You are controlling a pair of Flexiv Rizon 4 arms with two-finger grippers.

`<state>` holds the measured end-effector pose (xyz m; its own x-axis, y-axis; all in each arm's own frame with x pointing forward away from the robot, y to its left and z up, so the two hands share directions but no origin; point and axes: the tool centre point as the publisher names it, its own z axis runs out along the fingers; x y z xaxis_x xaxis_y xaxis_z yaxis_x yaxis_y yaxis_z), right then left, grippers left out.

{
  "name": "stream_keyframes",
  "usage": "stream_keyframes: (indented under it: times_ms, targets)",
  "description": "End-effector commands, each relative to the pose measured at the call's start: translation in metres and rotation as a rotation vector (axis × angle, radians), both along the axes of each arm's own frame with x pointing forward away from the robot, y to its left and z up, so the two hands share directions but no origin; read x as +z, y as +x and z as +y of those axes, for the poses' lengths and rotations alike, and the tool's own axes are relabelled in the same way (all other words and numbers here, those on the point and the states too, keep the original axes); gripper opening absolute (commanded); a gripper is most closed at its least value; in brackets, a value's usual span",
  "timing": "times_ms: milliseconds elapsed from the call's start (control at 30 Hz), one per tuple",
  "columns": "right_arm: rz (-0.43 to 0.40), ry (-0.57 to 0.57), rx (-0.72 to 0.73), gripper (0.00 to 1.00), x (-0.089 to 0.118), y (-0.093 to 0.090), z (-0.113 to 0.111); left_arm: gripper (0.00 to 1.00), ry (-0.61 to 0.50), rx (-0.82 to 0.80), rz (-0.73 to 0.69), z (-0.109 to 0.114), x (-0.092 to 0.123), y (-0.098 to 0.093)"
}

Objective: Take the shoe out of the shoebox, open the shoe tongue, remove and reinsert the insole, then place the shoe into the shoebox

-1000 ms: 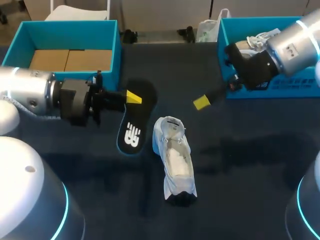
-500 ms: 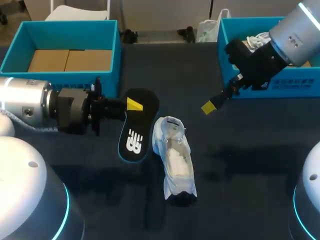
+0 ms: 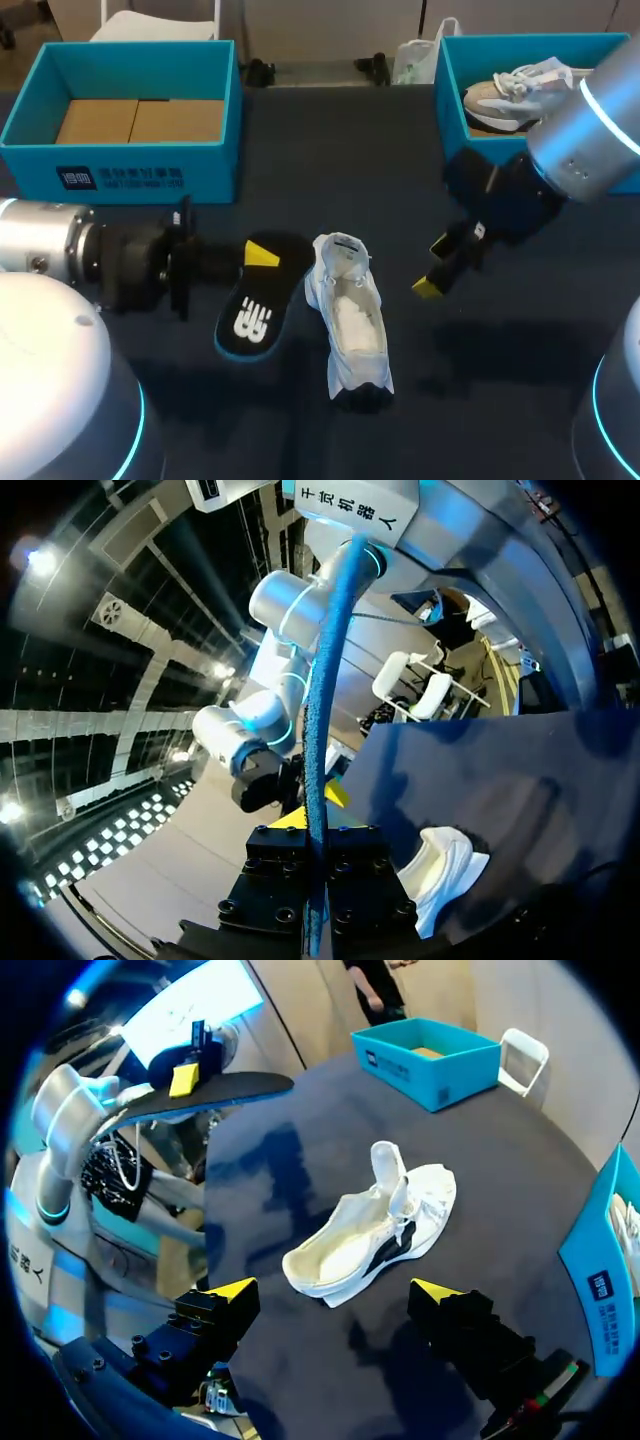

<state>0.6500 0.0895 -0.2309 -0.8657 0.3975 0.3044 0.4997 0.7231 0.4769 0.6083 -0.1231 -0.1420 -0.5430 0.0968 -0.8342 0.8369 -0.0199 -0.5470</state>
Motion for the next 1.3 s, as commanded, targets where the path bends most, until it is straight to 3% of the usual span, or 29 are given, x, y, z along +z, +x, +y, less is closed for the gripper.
stream_keyframes:
  times_ms: [33,200,333,600,633,1000,1300]
  targets:
    - [-0.001,-0.002,-0.002,1.00,0.000,-0.001,0.000,0.00,0.008,0.015,-0.002,0.003,0.005,-0.009]
    - [-0.032,-0.013,0.037,1.00,-0.007,0.000,0.003,0.00,-0.017,0.010,0.062,-0.004,0.003,-0.016]
    - [-0.073,-0.033,0.059,1.00,-0.036,-0.014,0.002,0.00,-0.034,0.015,0.171,-0.011,-0.002,-0.031]
    - [-0.056,-0.071,0.066,1.00,-0.084,-0.037,-0.001,0.00,-0.086,0.023,0.395,-0.027,-0.006,-0.056]
    - [-0.038,-0.090,0.063,1.00,-0.089,-0.038,0.000,0.00,-0.087,0.037,0.373,-0.029,-0.005,-0.058]
    - [-0.038,-0.090,0.063,1.00,-0.089,-0.038,0.000,0.00,-0.080,0.050,0.344,-0.034,-0.010,-0.061]
    - [-0.161,-0.139,0.162,1.00,-0.115,-0.040,0.007,0.00,-0.119,0.044,0.453,-0.064,-0.033,-0.064]
